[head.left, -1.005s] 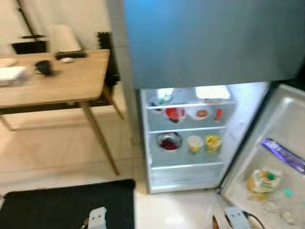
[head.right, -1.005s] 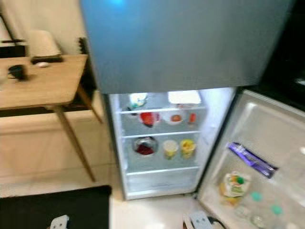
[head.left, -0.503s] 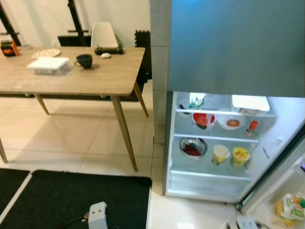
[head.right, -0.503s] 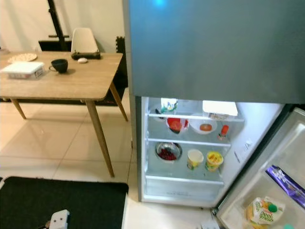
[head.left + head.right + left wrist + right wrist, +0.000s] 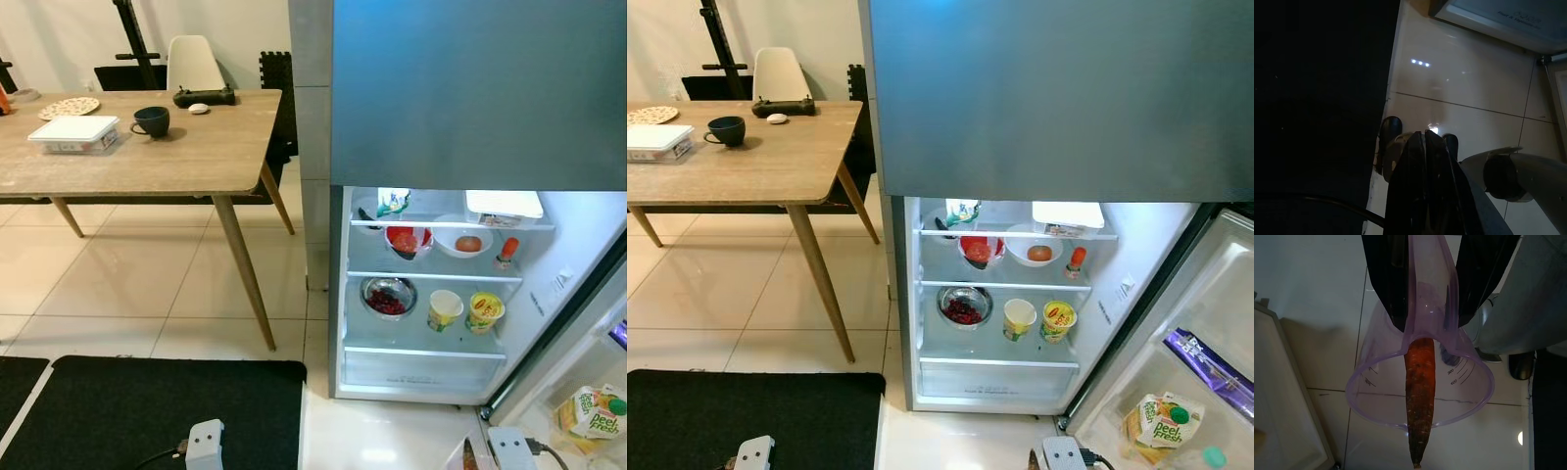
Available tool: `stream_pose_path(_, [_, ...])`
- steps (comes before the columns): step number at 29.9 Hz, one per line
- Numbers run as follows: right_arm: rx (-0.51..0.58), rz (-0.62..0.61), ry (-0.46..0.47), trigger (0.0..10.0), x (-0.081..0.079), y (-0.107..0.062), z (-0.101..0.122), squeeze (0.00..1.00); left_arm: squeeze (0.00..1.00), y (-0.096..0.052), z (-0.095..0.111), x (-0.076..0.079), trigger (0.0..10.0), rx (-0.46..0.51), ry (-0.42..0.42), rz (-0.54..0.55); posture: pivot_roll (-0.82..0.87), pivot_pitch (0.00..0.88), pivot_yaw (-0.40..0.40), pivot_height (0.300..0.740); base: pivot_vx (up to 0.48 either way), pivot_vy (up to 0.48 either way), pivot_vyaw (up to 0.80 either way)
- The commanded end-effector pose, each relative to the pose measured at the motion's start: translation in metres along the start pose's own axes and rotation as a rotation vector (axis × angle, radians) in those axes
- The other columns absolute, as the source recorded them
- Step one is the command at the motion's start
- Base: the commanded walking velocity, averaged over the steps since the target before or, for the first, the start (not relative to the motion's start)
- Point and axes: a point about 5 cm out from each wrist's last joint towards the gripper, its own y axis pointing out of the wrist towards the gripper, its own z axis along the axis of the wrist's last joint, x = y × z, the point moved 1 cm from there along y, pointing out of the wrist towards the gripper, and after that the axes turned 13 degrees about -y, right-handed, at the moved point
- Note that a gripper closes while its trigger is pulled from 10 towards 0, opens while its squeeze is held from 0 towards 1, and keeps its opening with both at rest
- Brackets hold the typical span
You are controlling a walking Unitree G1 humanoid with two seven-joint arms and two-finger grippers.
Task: Restocking fridge
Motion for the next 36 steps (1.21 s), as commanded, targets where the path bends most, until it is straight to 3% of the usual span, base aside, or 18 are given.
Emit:
stream_pose_path(1, [-0.005, -0.003, 0.007, 10.0, -0.0017, -0.0001, -0.0022, 0.0, 0.0, -0.0005, -0.0047, -0.0006, 10.0, -0.013, -0.03, 0.004, -0.09, 0.0, -0.005, 0.74, 0.0, 0.0, 0.0])
stream_pose_path(4, [-0.008, -0.002, 0.01, 10.0, -0.0024, -0.0002, -0.0034, 0.0, 0.0, -0.0007, -0.0052, -0.0003, 10.0, -0.02, -0.022, -0.007, -0.09, 0.0, -0.005, 0.74, 0.0, 0.0, 0.0])
stream_pose_path(22, [-0.001, 0.01, 0.015, 10.0, -0.0035, 0.0001, -0.0015, 0.0, 0.0, -0.001, -0.011, 0.0005, 10.0, -0.048, -0.01, -0.01, -0.09, 0.0, -0.008, 0.74, 0.0, -0.454, 0.0])
stream_pose_path(36, [-0.007, 0.02, 0.018, 10.0, -0.0049, -0.0003, -0.0044, 0.0, 0.0, -0.0004, -0.0071, -0.0009, 10.0, -0.02, -0.037, 0.02, -0.1, 0.0, -0.006, 0.74, 0.0, 0.0, 0.0])
